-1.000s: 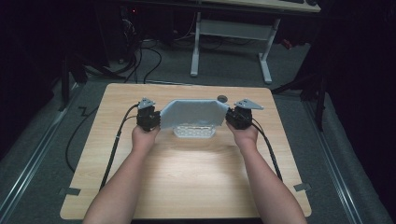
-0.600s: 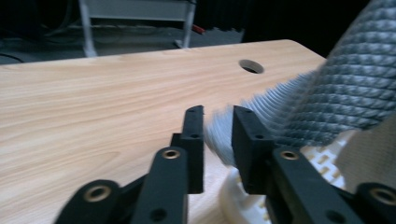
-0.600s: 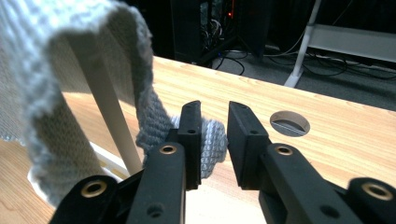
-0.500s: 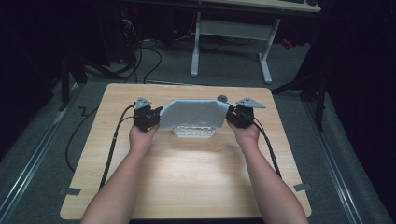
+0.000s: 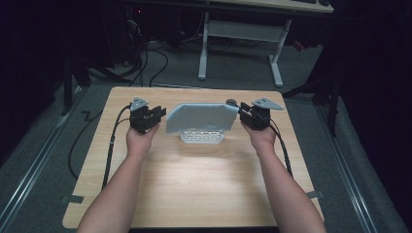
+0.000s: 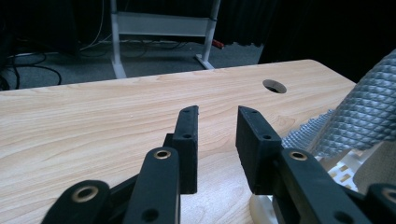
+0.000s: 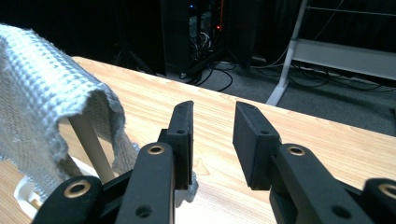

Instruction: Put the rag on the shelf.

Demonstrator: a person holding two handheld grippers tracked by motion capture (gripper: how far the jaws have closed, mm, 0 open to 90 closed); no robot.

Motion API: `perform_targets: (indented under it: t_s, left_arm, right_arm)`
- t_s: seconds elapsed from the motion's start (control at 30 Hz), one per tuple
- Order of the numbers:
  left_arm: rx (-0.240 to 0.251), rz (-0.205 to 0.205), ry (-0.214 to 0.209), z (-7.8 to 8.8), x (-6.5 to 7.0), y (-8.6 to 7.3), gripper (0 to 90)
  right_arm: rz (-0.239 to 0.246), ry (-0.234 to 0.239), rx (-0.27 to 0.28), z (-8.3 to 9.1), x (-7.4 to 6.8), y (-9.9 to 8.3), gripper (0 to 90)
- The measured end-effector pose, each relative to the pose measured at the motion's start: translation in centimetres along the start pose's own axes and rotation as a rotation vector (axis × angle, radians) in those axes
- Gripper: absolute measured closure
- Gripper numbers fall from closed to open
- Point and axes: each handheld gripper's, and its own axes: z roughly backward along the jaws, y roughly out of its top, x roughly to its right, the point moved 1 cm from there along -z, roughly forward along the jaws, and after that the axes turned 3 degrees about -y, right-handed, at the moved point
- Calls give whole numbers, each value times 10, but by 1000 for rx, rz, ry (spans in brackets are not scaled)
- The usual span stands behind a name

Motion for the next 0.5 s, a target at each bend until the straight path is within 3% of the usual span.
perform_targets:
  t_s: [0.3, 0.5]
  left_arm:
    - [5, -28, 5, 11, 6, 1, 705]
    - [-21, -19, 19, 23, 3, -9, 705]
  right_arm:
    - [14, -2, -5, 7, 1, -1, 667]
    - [31, 0, -23, 17, 3, -2, 639]
